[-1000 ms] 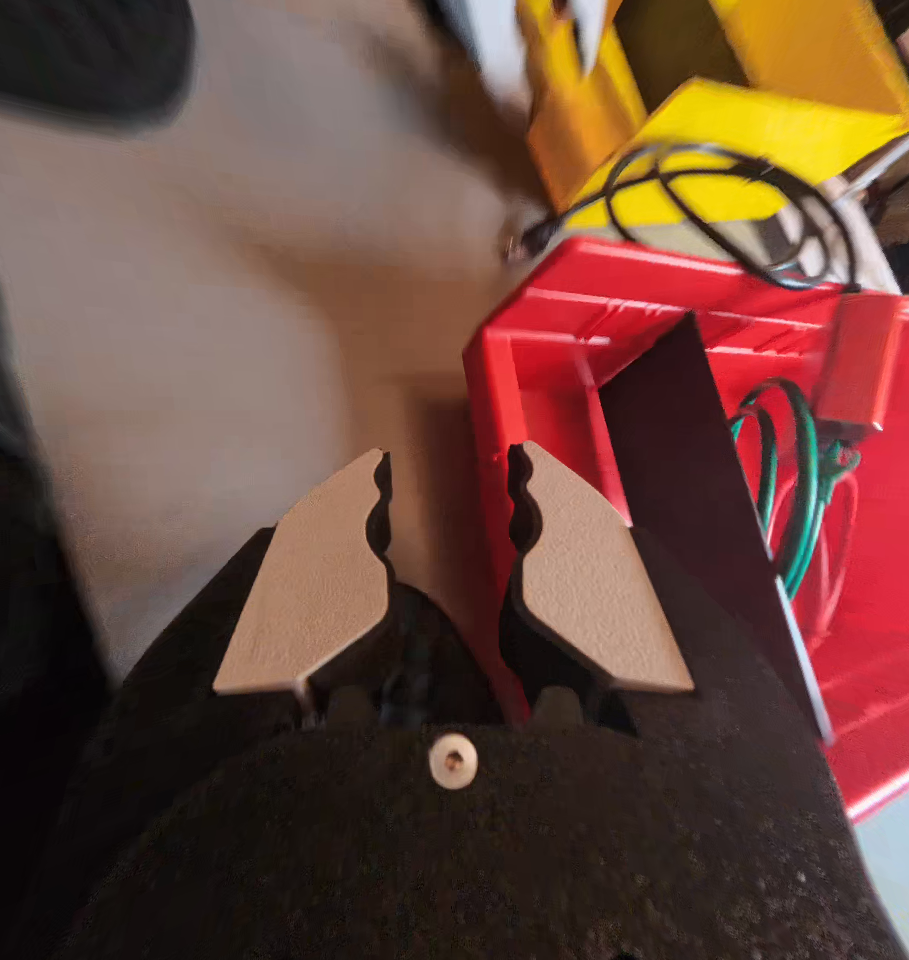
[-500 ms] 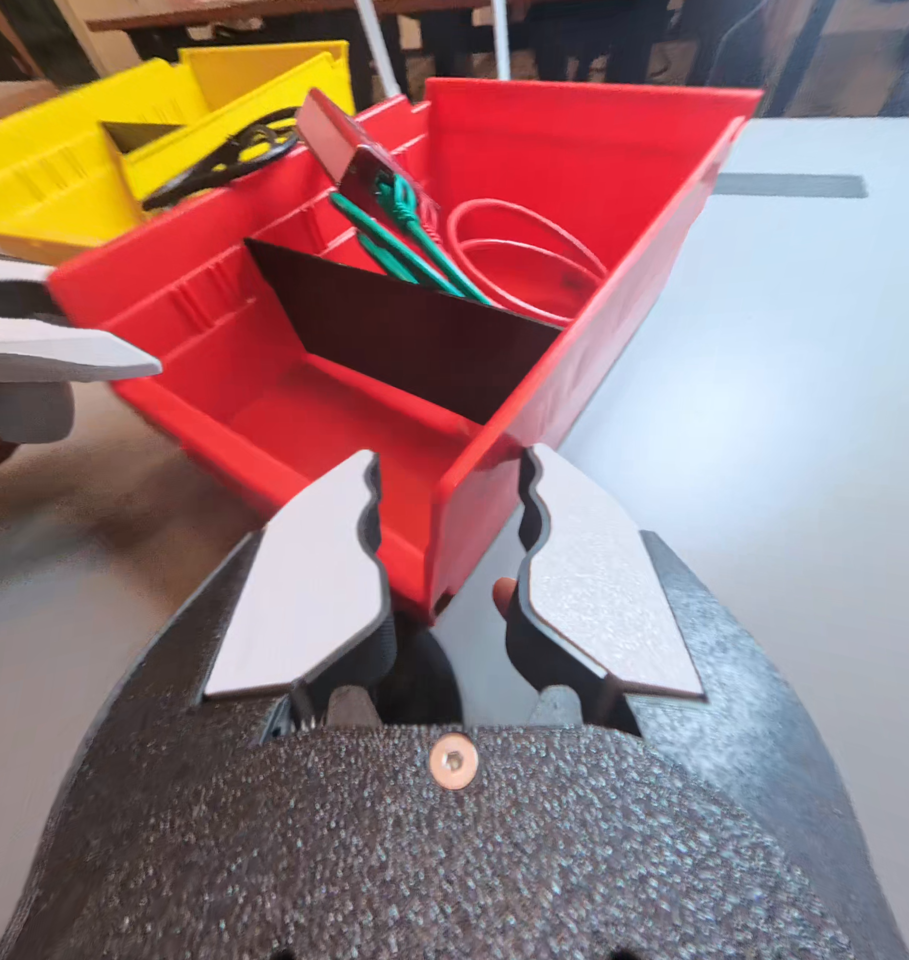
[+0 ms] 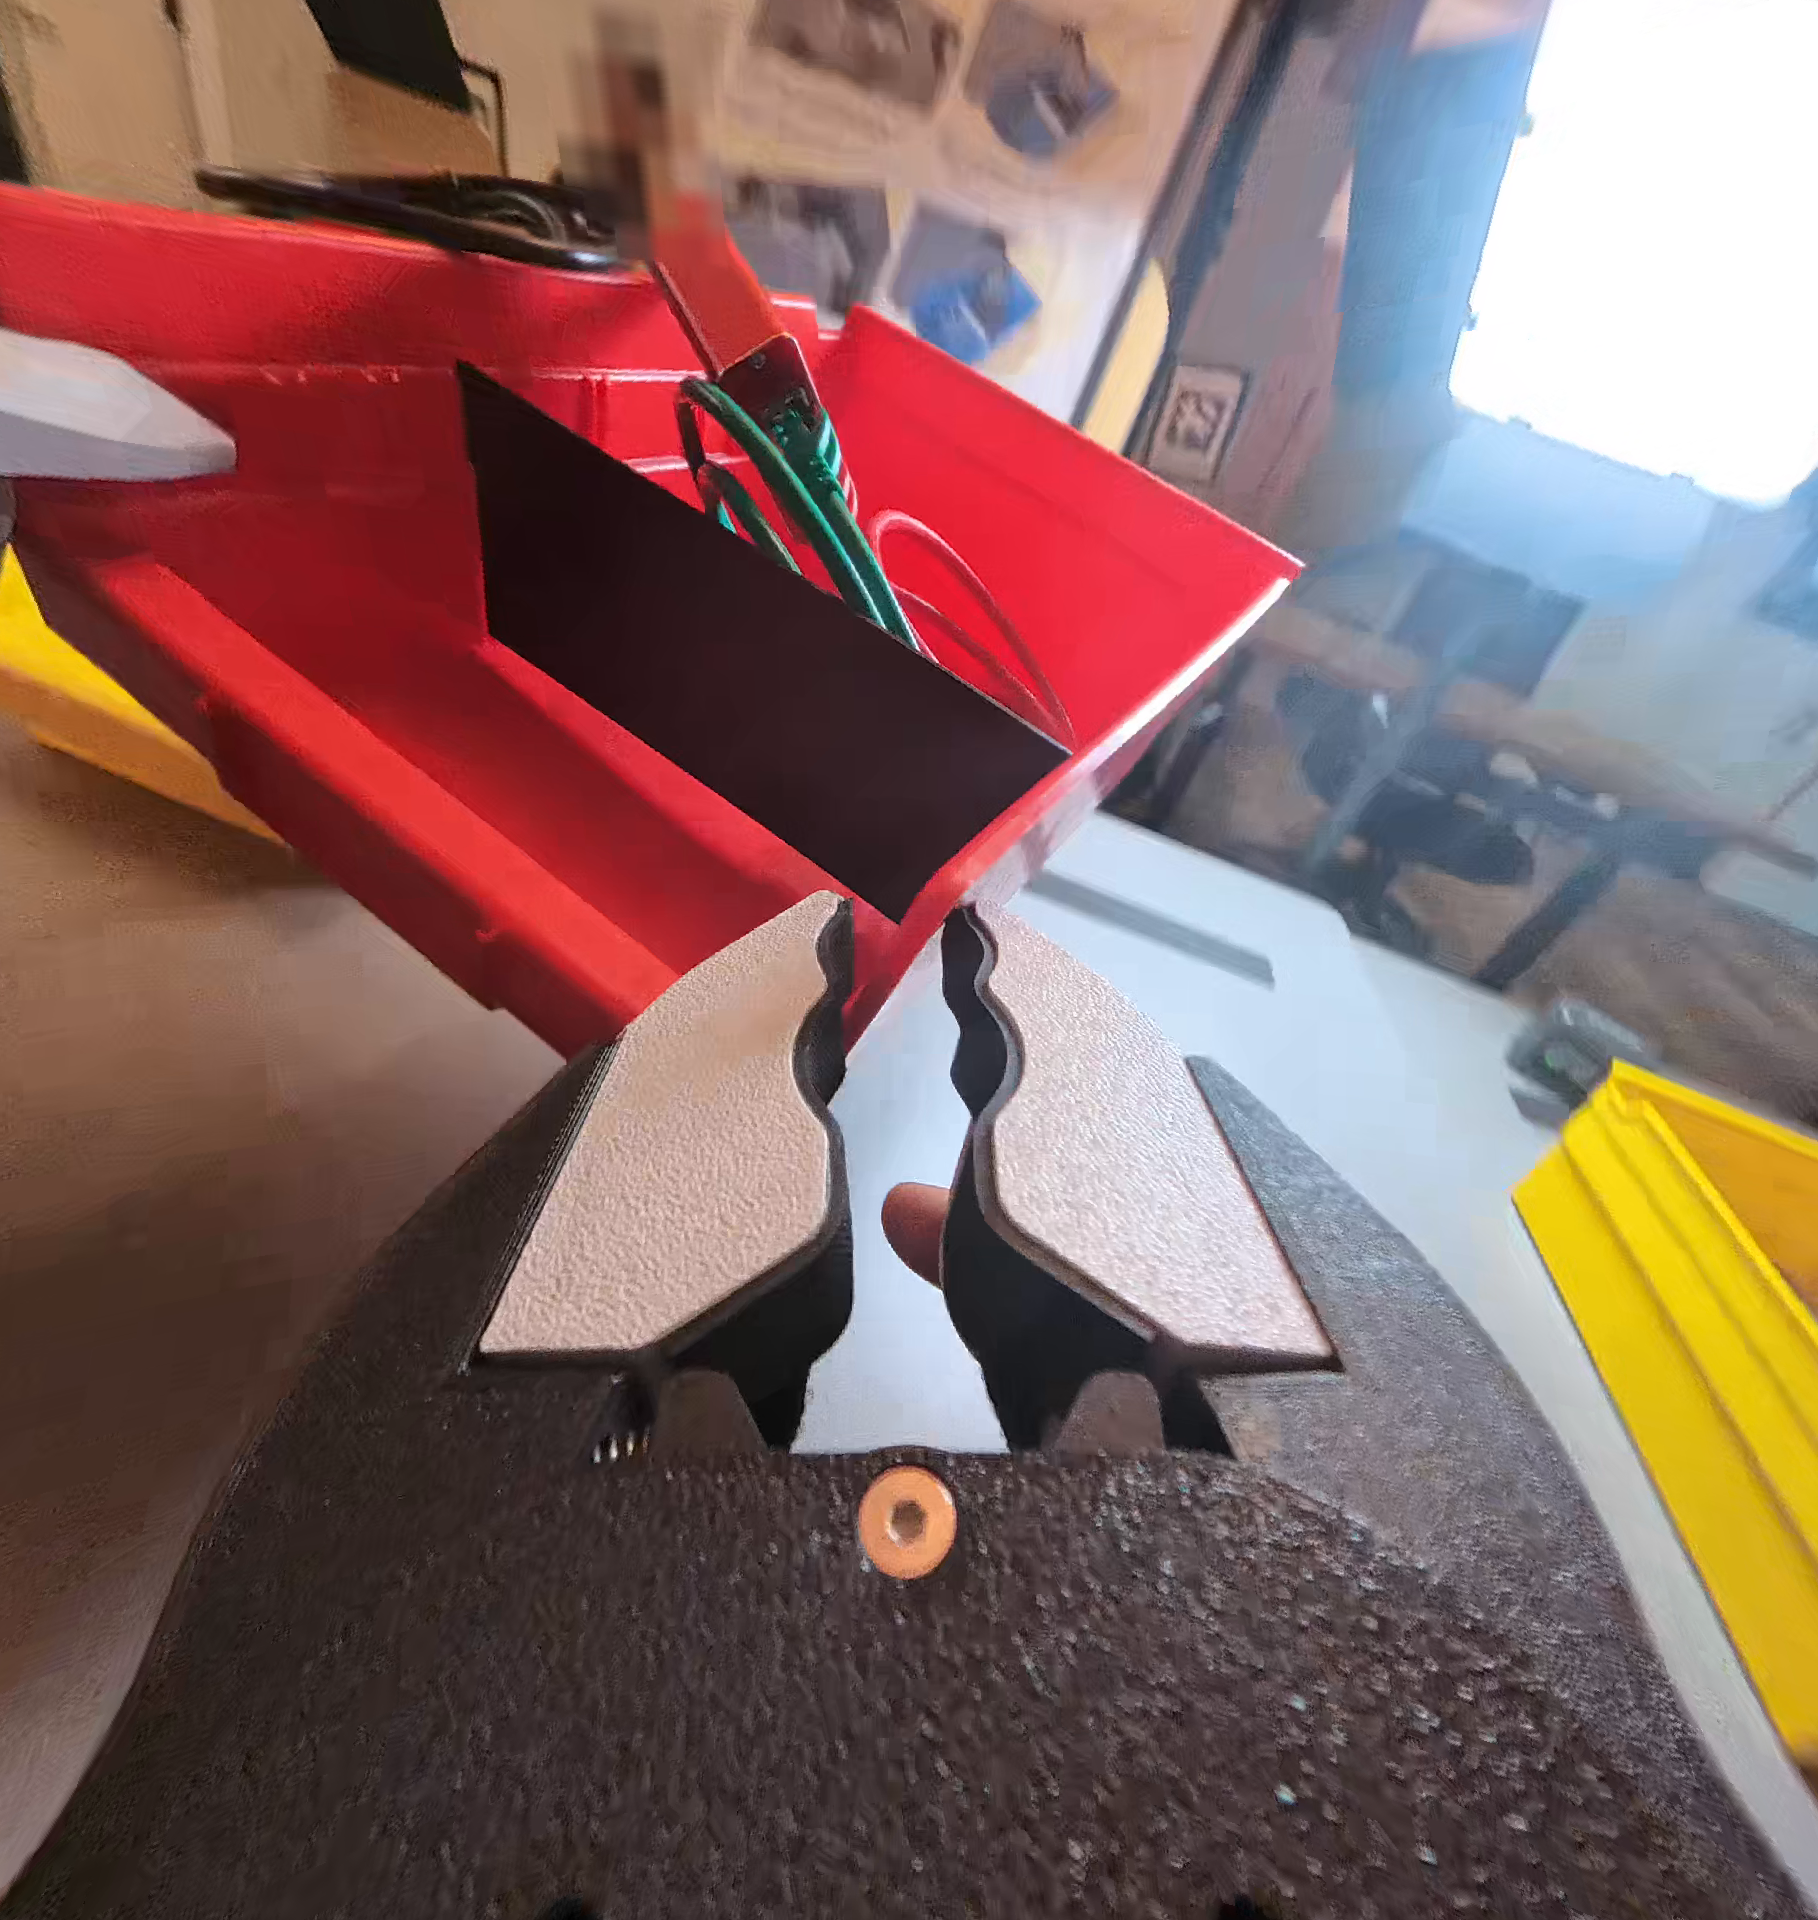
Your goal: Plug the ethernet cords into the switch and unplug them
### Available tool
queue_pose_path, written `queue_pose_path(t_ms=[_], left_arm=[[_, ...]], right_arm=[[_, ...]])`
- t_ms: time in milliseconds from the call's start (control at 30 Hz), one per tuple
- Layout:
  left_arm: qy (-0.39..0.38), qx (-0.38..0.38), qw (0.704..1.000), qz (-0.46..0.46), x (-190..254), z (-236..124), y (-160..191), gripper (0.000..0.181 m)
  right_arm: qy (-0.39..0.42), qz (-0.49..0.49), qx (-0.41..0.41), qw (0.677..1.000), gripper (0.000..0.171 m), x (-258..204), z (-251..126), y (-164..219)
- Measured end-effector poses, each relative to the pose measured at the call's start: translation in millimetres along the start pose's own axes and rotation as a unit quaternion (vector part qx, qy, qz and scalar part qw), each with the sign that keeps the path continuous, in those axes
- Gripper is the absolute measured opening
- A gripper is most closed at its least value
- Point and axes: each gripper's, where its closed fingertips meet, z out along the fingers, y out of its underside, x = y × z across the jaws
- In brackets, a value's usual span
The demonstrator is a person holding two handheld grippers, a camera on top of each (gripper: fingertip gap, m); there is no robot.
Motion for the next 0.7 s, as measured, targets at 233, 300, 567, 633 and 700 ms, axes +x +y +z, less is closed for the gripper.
queue_pose_path(t_ms=[233, 300, 567, 633, 700], left_arm=[[-0.167, 0.015, 0.986, 0.017, -132.2, -113.1, -31.7, 0.011], [-0.216, 0.004, 0.976, 0.012, -171.1, -154.0, -20.2, 0.011], [-0.331, -0.092, 0.938, -0.035, -279.6, -258.4, 93.2, 0.009], [-0.345, -0.113, 0.930, -0.052, -293.5, -263.7, 130.9, 0.009], [-0.345, -0.123, 0.927, -0.078, -303.1, -262.7, 168.5, 0.009]], right_arm=[[-0.134, -0.014, 0.098, 0.986, 0.015, -104.8, 67.0, -129.7], [-0.182, -0.016, 0.112, 0.977, 0.015, -155.4, 88.7, -152.9], [-0.322, 0.011, 0.064, 0.945, 0.015, -346.1, 164.8, -133.2], [-0.335, 0.020, 0.046, 0.941, 0.015, -375.8, 182.1, -113.0], [-0.343, 0.025, 0.029, 0.938, 0.015, -397.6, 196.7, -90.9]])
